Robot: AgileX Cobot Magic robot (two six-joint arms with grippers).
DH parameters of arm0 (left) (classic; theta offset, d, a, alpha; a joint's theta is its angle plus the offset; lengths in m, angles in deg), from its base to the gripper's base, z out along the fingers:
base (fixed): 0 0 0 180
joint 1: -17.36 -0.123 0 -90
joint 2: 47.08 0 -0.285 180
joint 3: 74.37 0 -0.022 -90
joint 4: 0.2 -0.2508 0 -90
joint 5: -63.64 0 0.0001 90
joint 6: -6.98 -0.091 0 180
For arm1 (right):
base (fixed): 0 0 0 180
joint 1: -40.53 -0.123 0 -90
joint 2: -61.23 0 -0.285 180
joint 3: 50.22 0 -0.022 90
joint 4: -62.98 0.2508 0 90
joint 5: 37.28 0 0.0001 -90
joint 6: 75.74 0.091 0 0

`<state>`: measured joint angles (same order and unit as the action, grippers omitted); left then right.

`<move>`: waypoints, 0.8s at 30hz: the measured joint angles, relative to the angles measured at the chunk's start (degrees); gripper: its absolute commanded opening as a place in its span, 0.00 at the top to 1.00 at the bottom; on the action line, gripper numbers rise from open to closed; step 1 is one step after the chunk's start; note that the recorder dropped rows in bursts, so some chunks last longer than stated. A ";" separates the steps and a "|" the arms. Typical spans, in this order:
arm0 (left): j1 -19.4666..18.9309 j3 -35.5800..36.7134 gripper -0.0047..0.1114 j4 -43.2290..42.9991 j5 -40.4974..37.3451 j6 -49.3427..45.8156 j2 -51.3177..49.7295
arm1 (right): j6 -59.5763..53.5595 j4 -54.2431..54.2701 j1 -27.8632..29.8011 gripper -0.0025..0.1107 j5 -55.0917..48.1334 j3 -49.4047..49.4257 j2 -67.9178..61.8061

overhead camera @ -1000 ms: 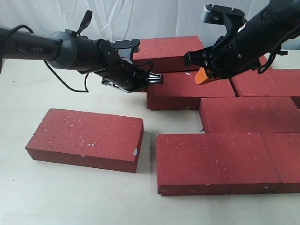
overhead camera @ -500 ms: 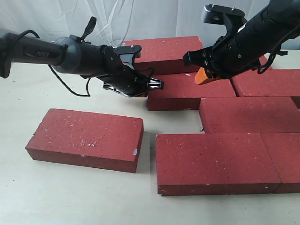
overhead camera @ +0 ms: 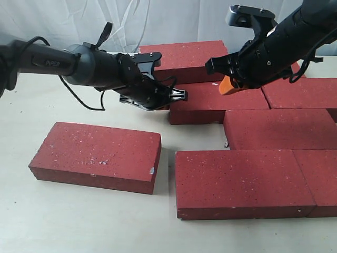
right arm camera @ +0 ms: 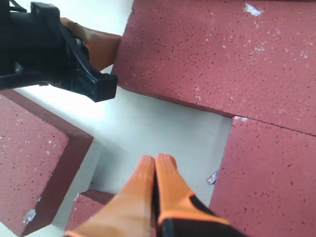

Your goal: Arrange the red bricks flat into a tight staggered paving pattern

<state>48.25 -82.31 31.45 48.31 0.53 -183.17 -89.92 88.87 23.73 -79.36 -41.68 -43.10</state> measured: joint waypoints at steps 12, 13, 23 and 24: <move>-0.46 -2.58 0.96 -0.04 -5.11 0.00 -0.03 | 0.00 0.00 0.00 0.99 0.00 0.00 0.00; -0.72 -2.58 0.96 -0.04 -6.09 0.00 -0.03 | 0.00 0.00 0.00 0.99 0.00 0.00 0.00; -6.80 -2.58 0.96 -4.01 -18.67 0.00 1.73 | 0.11 0.00 0.00 0.99 0.00 0.00 0.00; -6.84 -2.58 0.96 -5.06 -19.52 0.00 2.49 | 0.11 0.00 0.00 0.99 0.00 0.00 0.00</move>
<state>41.41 -84.89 26.39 28.80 0.53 -180.68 -89.82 88.87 23.73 -79.36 -41.68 -43.10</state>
